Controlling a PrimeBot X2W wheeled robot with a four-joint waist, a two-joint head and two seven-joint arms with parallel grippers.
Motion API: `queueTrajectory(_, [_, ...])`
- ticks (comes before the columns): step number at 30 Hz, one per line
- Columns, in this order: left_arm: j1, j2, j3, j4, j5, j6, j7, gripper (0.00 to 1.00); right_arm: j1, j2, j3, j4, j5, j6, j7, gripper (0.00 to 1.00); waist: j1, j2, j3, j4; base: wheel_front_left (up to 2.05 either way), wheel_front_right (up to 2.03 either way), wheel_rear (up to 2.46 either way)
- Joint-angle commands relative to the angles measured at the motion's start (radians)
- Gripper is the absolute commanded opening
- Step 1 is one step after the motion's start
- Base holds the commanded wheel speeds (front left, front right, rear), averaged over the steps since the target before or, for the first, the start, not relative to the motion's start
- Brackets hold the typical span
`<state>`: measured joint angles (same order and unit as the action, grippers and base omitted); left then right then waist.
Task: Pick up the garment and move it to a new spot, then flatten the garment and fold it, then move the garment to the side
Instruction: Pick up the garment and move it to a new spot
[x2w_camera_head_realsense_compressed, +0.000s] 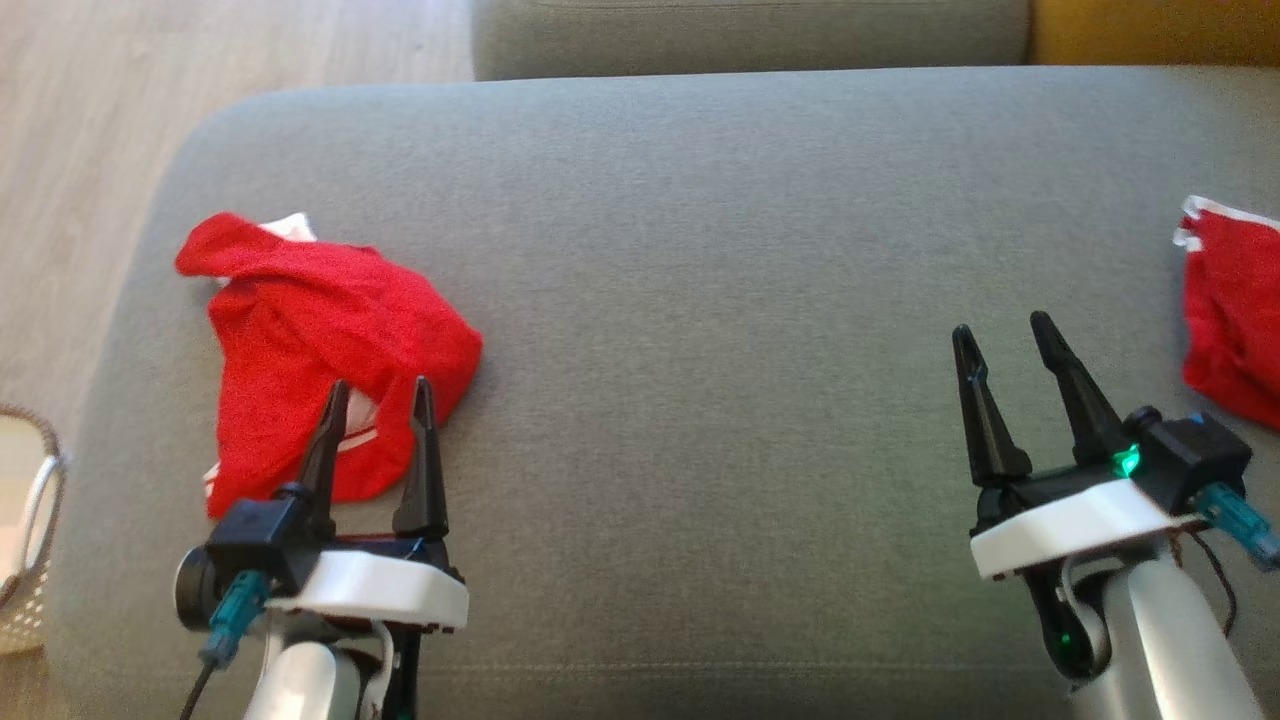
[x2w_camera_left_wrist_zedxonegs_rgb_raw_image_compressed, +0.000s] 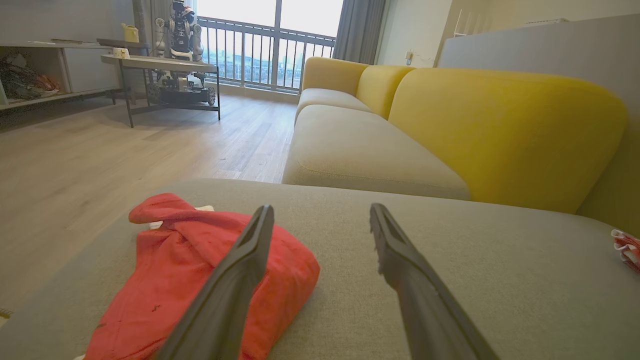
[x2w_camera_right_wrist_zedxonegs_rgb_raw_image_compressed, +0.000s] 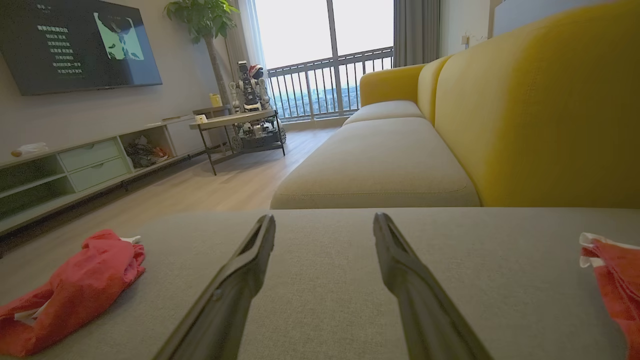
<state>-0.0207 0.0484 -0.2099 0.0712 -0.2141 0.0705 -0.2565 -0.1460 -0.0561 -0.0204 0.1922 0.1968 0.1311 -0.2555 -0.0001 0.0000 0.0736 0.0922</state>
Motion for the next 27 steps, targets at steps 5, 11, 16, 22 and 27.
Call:
queueTrajectory(5, [-0.043, 0.002, 0.025, -0.035, -0.006, 0.004, -0.005, 1.00, 0.000, 0.006, 0.033, -0.038, 0.008, 0.000, -0.006, 1.00, 0.0001, 0.0000, 0.003, 0.074, 0.00, 0.00, 0.00])
queueTrajectory(11, [-0.029, 0.002, 0.038, -0.035, 0.002, 0.005, -0.005, 1.00, 0.002, 0.006, 0.063, -0.041, 0.012, 0.000, -0.006, 1.00, 0.0001, 0.0000, -0.006, 0.188, 0.00, 0.00, 0.00])
queueTrajectory(16, [-0.011, 0.002, 0.051, -0.040, 0.007, 0.001, -0.005, 1.00, 0.004, 0.006, 0.097, -0.034, 0.013, 0.000, -0.006, 1.00, 0.0001, 0.0000, -0.015, 0.280, 0.00, 0.00, 0.00])
queueTrajectory(22, [0.008, 0.002, 0.059, -0.051, 0.006, -0.001, -0.005, 1.00, 0.010, 0.006, 0.130, -0.023, 0.013, 0.000, -0.006, 1.00, 0.0001, 0.0000, -0.021, 0.373, 0.00, 0.00, 0.00])
queueTrajectory(27, [0.020, 0.002, 0.059, -0.059, 0.002, 0.003, -0.005, 1.00, 0.012, 0.005, 0.144, -0.015, 0.015, 0.000, -0.006, 1.00, 0.0001, 0.0000, -0.014, 0.428, 0.00, 0.00, 0.00])
